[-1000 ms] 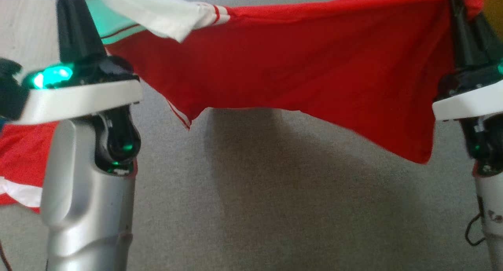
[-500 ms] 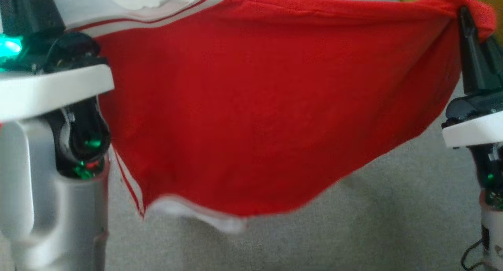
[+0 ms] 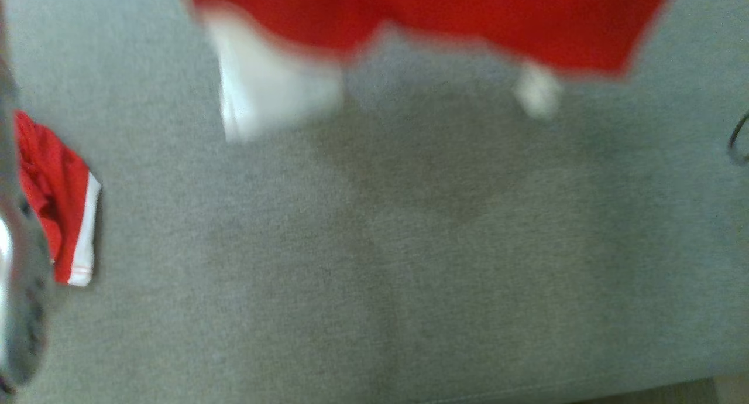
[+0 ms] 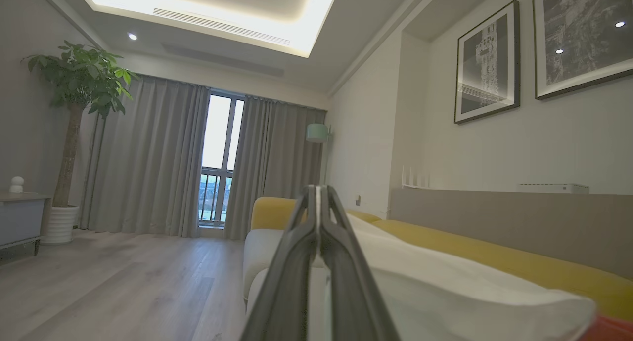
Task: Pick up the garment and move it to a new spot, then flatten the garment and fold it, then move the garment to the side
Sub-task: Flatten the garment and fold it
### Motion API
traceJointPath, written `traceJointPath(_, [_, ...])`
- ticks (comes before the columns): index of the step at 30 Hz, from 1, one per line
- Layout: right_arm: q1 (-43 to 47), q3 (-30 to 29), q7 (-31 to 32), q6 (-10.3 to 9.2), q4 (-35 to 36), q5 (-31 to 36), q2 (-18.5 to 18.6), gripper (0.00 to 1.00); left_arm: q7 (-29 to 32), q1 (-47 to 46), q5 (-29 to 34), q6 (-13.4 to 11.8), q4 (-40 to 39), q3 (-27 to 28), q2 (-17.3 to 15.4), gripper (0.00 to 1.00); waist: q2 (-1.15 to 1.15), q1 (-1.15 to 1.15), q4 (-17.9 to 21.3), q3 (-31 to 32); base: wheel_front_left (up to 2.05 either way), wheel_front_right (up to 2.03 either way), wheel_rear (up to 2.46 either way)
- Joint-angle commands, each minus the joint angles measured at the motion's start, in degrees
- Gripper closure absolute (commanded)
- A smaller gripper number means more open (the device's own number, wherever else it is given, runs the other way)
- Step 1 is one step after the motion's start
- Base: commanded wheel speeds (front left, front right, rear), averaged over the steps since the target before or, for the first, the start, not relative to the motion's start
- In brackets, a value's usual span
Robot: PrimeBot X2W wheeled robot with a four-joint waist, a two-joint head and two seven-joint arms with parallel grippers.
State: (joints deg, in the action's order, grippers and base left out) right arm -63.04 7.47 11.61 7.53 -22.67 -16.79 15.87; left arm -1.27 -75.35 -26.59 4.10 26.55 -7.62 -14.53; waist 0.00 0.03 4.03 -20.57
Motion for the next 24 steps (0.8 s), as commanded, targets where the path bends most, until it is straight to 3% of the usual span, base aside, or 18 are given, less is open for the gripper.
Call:
traceJointPath(1, [-6.82,0.20,-3.04,-0.04,-4.58,1.41,0.61,1.00,-2.91,-7.75,1.47,0.37,3.47,1.17,-3.40,1.00,0.00,-0.03,-1.49,-4.89,0.00,0.00,0.00])
traceJointPath(6, [-17.61,-2.01,-12.54,-0.04,-16.63,4.34,0.16,1.00,-8.46,-16.58,3.53,1.95,13.41,-1.86,-2.75,1.00,0.00,-0.03,-3.33,-5.95,0.00,0.00,0.00])
traceJointPath(13, [-18.54,0.50,-17.87,-0.04,-27.46,5.53,-0.33,1.00,-12.57,-16.51,3.24,2.97,20.12,-4.12,-1.38,1.00,0.00,-0.03,-5.42,-7.28,0.00,0.00,0.00])
traceJointPath(18, [-13.49,4.51,-18.73,-0.04,-34.12,3.34,0.11,1.00,-13.61,-8.86,2.22,3.32,21.09,-6.26,-1.07,1.00,0.00,-0.03,-6.63,-7.07,0.00,0.00,0.00])
traceJointPath(24, [-3.99,14.11,-15.45,-0.04,-37.36,-1.97,2.37,1.00,-13.71,8.03,0.71,3.36,14.42,-11.67,-4.55,1.00,0.00,-0.03,-7.33,-4.01,0.00,0.00,0.00])
